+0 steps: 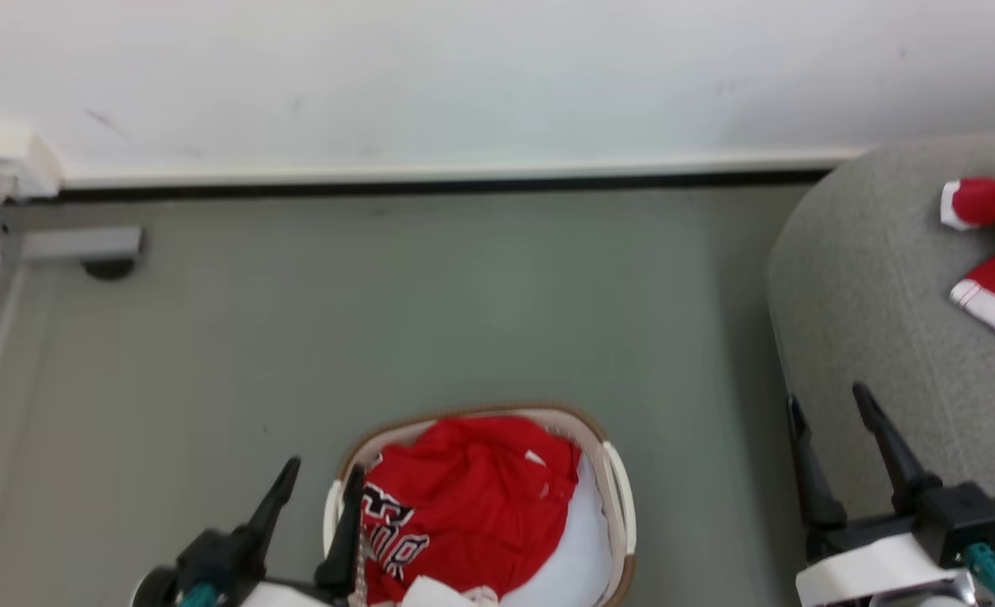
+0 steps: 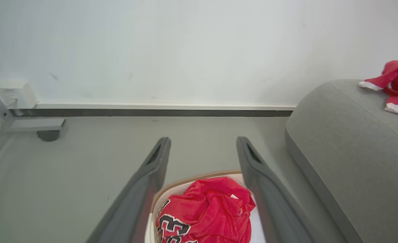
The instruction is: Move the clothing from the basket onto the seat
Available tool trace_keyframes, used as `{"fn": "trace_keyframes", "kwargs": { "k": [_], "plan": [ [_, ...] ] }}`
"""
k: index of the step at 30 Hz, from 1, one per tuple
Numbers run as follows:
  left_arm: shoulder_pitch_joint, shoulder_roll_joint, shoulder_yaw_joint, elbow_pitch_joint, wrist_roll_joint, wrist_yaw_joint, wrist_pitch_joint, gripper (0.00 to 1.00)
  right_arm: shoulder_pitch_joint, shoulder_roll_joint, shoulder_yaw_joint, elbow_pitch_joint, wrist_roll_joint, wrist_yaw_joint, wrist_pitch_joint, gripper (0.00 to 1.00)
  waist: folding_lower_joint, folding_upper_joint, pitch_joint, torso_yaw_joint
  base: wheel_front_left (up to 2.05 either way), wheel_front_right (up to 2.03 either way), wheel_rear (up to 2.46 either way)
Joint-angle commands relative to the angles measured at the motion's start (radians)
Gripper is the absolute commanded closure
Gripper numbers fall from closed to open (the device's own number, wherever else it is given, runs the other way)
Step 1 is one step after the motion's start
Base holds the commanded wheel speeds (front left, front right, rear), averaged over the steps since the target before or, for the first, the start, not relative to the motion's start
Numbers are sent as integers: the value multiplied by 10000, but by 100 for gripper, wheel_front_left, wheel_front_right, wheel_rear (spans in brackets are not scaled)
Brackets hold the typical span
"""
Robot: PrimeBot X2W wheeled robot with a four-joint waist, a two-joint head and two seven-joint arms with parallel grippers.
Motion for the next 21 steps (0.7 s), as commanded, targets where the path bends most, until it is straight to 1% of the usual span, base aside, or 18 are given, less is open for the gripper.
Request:
{"fn": "trace_keyframes", "kwargs": {
  "k": [1,4,8,11,12,17,20,21],
  "plan": [
    [-685,156,-214,438,307,-158,22,0,-393,-19,12,-139,83,-25,-14,0,1,0,1142,-152,0,0,0],
    [-1790,365,-700,1084,724,-419,208,0,-869,-17,18,-291,173,-25,-14,0,1,0,2179,-251,0,0,0],
    [-3122,591,-1350,2000,1144,-631,596,0,-1534,-15,143,-532,260,-25,-15,0,1,0,3414,-458,0,0,0],
    [-4032,635,-1735,2765,1336,-721,1177,0,-1970,-20,268,-731,366,-25,-15,0,1,0,4247,-672,0,0,0],
    [-4032,635,-1735,2765,1336,-721,1177,0,-1970,-20,268,-731,366,-25,-15,0,1,0,4247,-672,0,0,0],
    [-5377,736,-2298,4065,1618,-781,2069,0,-2593,-16,445,-1095,609,-25,-16,0,1,0,5373,-1027,0,0,0],
    [-6026,752,-2383,4828,1566,-805,2374,0,-2924,-12,594,-1340,758,-25,-15,0,1,0,5960,-1284,0,0,0],
    [-6237,847,-2438,5014,1674,-807,2420,0,-2998,-12,666,-1439,908,-25,-16,0,1,0,6141,-1391,0,0,0]
  ]
}}
